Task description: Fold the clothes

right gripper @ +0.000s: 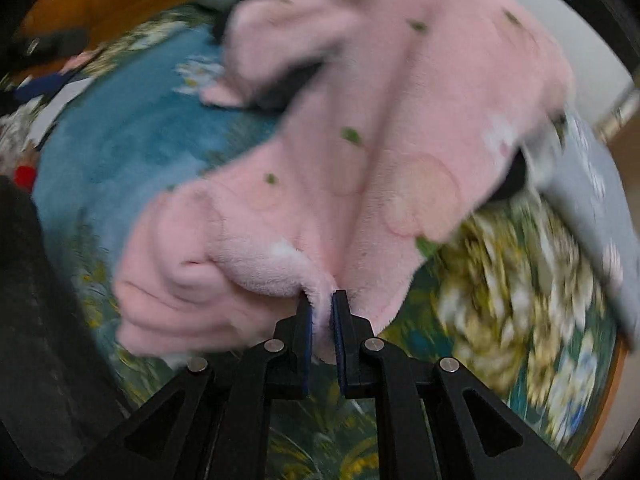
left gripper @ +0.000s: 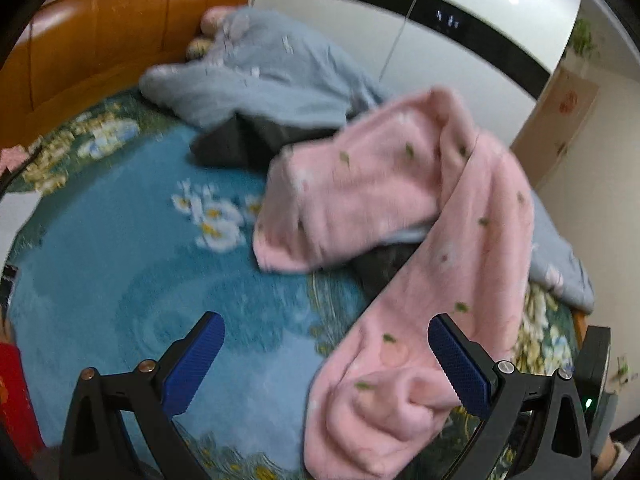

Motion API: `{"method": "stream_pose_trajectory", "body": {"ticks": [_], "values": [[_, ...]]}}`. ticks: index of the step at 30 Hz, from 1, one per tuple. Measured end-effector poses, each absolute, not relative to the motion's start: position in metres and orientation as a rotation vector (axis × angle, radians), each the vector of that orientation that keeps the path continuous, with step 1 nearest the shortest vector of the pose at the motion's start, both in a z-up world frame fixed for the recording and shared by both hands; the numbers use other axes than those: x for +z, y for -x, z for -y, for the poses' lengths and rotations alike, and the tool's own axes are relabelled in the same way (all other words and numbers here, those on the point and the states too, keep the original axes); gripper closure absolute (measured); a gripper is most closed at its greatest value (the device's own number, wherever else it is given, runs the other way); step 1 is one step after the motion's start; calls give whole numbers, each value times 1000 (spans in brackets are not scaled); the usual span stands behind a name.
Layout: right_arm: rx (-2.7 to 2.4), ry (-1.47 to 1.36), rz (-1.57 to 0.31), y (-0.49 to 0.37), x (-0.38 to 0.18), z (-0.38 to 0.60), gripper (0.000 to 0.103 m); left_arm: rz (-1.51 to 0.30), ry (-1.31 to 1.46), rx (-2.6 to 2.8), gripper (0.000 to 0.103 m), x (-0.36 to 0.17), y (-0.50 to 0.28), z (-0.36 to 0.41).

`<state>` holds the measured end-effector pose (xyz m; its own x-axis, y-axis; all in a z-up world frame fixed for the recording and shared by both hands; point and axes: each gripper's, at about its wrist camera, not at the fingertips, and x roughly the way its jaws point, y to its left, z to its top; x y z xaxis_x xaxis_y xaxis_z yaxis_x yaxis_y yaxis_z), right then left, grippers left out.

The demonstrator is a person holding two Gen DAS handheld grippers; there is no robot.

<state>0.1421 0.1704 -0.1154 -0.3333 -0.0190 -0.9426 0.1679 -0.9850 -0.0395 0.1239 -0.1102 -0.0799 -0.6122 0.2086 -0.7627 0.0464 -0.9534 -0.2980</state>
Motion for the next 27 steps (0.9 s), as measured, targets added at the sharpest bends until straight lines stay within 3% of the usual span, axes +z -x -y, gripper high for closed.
{"method": "stream_pose_trajectory", "body": {"ticks": [2, 6, 7, 14, 18, 21, 23, 24, 25, 27], "values": [[-2461, -1740, -190, -142, -108, -174, 89, 449, 1393, 2670, 0, -93, -119, 102], [-2501, -1531, -95, -135, -58, -186, 49, 505, 1469, 2635, 0, -115, -108, 97], [-2507, -1468, -43, -128, -43, -190, 44, 511, 1487, 2634, 0, -120, -106, 96], [-2858, -1132, 233, -6, 32, -235, 42, 558, 1619, 2590, 0, -150, -97, 93], [-2968, -1234, 518, 90, 34, -262, 41, 534, 1697, 2581, 0, -165, -92, 86], [-2990, -1340, 542, 122, 28, -270, 41, 472, 1753, 2559, 1, -177, -89, 76], [-3012, -1418, 461, 140, 22, -272, 41, 438, 1775, 2544, 1, -183, -86, 70], [-3016, -1468, 441, 143, 19, -277, 42, 428, 1785, 2535, 1, -186, -84, 68], [-3017, -1523, 429, 143, 16, -283, 56, 420, 1796, 2525, 1, -189, -82, 66], [-3027, -1574, 444, 136, 17, -296, 97, 421, 1819, 2492, 1, -196, -79, 62]]}}
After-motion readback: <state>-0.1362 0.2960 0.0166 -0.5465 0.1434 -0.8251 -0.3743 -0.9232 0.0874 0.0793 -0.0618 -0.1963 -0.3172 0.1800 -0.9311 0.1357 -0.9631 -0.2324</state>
